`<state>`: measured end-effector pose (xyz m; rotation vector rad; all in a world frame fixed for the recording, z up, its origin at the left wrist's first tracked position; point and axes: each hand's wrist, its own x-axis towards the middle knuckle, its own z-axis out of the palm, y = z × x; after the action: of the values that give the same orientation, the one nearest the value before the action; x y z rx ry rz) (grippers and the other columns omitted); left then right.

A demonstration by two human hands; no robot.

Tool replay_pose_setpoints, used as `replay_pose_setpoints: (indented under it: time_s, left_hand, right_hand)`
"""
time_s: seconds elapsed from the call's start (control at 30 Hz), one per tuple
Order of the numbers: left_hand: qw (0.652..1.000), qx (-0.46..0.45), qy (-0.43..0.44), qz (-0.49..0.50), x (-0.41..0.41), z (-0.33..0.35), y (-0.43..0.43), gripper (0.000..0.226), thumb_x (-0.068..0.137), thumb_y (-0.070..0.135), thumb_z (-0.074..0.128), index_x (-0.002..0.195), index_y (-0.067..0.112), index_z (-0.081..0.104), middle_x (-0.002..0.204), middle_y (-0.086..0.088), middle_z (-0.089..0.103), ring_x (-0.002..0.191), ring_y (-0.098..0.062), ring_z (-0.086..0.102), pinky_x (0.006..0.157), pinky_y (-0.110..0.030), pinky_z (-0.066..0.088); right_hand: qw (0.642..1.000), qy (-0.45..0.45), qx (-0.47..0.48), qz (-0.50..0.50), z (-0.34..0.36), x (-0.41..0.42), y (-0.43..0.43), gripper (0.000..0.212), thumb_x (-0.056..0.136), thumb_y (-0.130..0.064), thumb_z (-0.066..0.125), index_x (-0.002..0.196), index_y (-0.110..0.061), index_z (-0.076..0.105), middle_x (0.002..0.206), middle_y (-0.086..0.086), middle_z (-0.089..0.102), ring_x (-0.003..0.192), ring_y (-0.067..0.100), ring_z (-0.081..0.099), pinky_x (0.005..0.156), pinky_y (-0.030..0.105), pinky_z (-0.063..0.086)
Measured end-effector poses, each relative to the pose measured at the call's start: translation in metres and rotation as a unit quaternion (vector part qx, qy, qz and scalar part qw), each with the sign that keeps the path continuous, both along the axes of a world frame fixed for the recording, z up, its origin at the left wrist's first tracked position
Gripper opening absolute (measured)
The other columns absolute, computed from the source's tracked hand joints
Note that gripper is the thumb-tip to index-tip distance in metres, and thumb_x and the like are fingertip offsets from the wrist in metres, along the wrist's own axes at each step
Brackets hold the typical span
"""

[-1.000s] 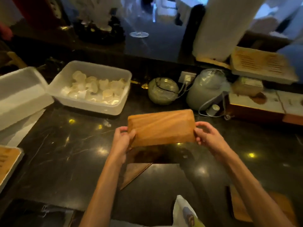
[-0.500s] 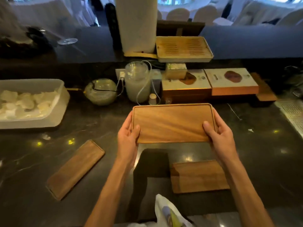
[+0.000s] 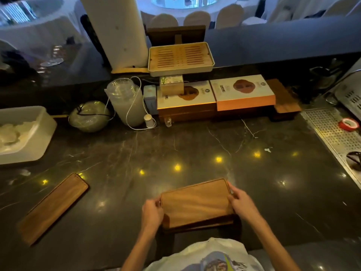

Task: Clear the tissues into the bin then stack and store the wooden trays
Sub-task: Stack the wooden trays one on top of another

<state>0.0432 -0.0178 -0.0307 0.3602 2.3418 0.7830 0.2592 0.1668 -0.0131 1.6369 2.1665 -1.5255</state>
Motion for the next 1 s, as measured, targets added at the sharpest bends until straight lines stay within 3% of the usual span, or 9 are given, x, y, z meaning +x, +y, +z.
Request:
replay_pose_setpoints:
  time_s: [0.07,0.17,0.33,0.4,0.47,0.53,0.6,0.67,1.0]
  left_hand:
    - [1.000,-0.005,0.008,-0.004,0.009,-0.009,-0.001,0.024,0.091,0.004,0.051,0.098,0.008,0.074,0.090,-0.011,0.073,0.091,-0.025,0.067,0.071,-0.030,0.048]
    - [1.000,0.003,0.008,0.027,0.015,-0.017,0.004,0.026,0.091,0.005,0.052,0.105,0.009,0.073,0.095,-0.011,0.071,0.087,-0.021,0.064,0.072,-0.031,0.049]
    - [0.989,0.065,-0.062,0.118,0.010,-0.026,0.002,0.038,0.086,-0.001,0.059,0.122,0.008,0.066,0.110,-0.010,0.071,0.098,-0.019,0.063,0.083,-0.032,0.053]
    - [0.985,0.081,-0.075,0.134,0.011,-0.028,-0.001,0.040,0.085,-0.001,0.061,0.124,0.008,0.064,0.110,-0.006,0.071,0.102,-0.021,0.063,0.089,-0.038,0.055]
    - [0.981,0.097,-0.075,0.150,0.013,-0.028,-0.006,0.039,0.086,0.001,0.062,0.123,0.010,0.064,0.102,0.001,0.069,0.098,-0.017,0.063,0.084,-0.035,0.056]
    - [0.977,0.113,-0.083,0.158,0.015,-0.029,-0.010,0.037,0.088,0.001,0.061,0.123,0.011,0.063,0.098,0.005,0.067,0.093,-0.012,0.062,0.077,-0.028,0.054]
    - [0.977,0.109,-0.097,0.158,0.020,-0.031,-0.015,0.038,0.089,0.001,0.060,0.126,0.011,0.061,0.105,0.000,0.066,0.099,-0.017,0.061,0.085,-0.035,0.055]
    - [0.977,0.104,-0.102,0.156,0.024,-0.033,-0.017,0.039,0.091,0.002,0.057,0.128,0.012,0.059,0.116,-0.005,0.065,0.107,-0.022,0.059,0.094,-0.044,0.053]
    - [0.986,0.092,-0.062,0.121,0.018,-0.030,-0.003,0.039,0.093,0.006,0.055,0.132,0.009,0.055,0.123,-0.009,0.063,0.113,-0.024,0.058,0.097,-0.045,0.052]
  right_hand:
    - [0.999,-0.028,0.016,0.023,-0.010,0.006,0.001,0.062,0.094,-0.008,0.044,0.147,-0.036,0.031,0.128,0.007,0.055,0.089,0.012,0.051,0.073,0.028,0.046]
    - [0.998,-0.046,0.025,0.038,-0.021,0.009,0.002,0.066,0.092,-0.006,0.043,0.147,-0.039,0.030,0.126,0.007,0.058,0.094,0.018,0.060,0.068,0.026,0.045]
    - [0.999,-0.039,0.020,0.019,-0.038,0.016,-0.002,0.063,0.091,-0.007,0.046,0.145,-0.037,0.036,0.081,-0.010,0.060,0.068,0.009,0.059,0.049,0.019,0.041]
    - [0.999,-0.032,0.017,0.016,-0.043,0.019,-0.005,0.060,0.091,-0.010,0.049,0.144,-0.037,0.038,0.076,-0.011,0.059,0.067,0.006,0.058,0.048,0.017,0.039]
    - [0.999,-0.030,0.018,0.016,-0.047,0.022,-0.009,0.060,0.092,-0.012,0.050,0.144,-0.038,0.037,0.074,-0.008,0.061,0.063,0.006,0.058,0.045,0.014,0.038]
    - [0.999,-0.034,0.024,0.017,-0.049,0.024,-0.013,0.060,0.093,-0.012,0.051,0.145,-0.036,0.035,0.083,-0.004,0.062,0.070,0.009,0.060,0.055,0.019,0.049]
    - [0.998,-0.048,0.043,0.024,-0.050,0.024,-0.017,0.059,0.094,-0.013,0.051,0.146,-0.035,0.035,0.109,0.004,0.062,0.095,0.019,0.062,0.084,0.035,0.054]
    - [0.997,-0.037,0.061,0.032,-0.053,0.025,-0.022,0.058,0.094,-0.011,0.049,0.146,-0.033,0.036,0.128,0.009,0.058,0.113,0.025,0.058,0.098,0.041,0.050]
    - [0.992,-0.078,0.088,0.044,-0.055,0.015,-0.020,0.056,0.100,-0.020,0.036,0.151,-0.036,0.021,0.135,0.015,0.043,0.117,0.033,0.052,0.098,0.043,0.047]
